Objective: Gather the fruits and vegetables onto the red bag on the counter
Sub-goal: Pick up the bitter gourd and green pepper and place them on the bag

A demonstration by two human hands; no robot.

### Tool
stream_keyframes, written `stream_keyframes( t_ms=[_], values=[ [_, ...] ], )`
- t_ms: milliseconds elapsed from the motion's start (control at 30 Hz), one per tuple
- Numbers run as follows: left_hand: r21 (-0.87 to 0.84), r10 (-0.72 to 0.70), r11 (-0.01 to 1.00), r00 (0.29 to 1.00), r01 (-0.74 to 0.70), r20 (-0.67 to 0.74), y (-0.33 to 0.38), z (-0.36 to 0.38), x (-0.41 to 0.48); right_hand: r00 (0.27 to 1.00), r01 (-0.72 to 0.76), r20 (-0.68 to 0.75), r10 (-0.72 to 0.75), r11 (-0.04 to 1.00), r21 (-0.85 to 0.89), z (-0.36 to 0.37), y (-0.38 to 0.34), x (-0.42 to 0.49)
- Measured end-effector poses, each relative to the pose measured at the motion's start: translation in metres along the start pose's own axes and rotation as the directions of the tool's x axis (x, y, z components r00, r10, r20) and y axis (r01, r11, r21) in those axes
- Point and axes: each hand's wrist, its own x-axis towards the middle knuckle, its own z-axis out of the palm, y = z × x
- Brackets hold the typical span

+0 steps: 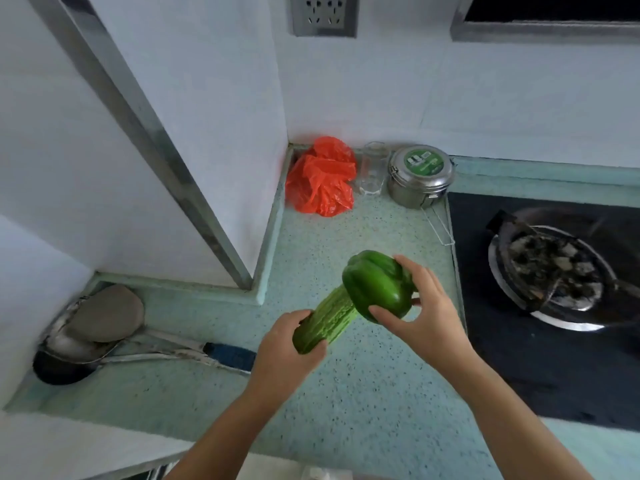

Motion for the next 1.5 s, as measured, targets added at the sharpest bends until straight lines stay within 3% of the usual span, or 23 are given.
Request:
stream_keyframes(
  t_ms=[233,600,700,967,1167,1500],
  values=[
    [-0.032,0.143,0.989,0.988,-0.141,0.064,-0.002,-0.021,-0.028,0.963,-0.123,-0.248,0.103,0.990,-0.066,-0.008,-0.015,-0.078],
    [-0.104,0.353,0.936,0.884,-0.338,0.307,0.051,0.028,-0.061,0.799,-0.344,-0.551,0.241,0.935,-0.089,-0.051,-0.009,-0.188],
    [-0.126,0.410,0.911,0.829,-0.393,0.381,0.072,0.046,-0.072,0.724,-0.394,-0.635,0.269,0.917,-0.061,-0.063,-0.002,-0.218],
    [-0.191,0.529,0.836,0.661,-0.515,0.532,0.132,0.120,-0.124,0.446,-0.463,-0.835,0.322,0.882,0.093,-0.106,0.024,-0.324],
    [-0.246,0.592,0.769,0.512,-0.590,0.622,0.182,0.197,-0.214,0.275,-0.482,-0.907,0.320,0.862,0.158,-0.152,0.043,-0.429],
    [-0.353,0.638,0.686,0.294,-0.636,0.711,0.250,0.314,-0.384,0.053,-0.544,-0.954,0.294,0.810,0.219,-0.231,0.078,-0.612]
  ],
)
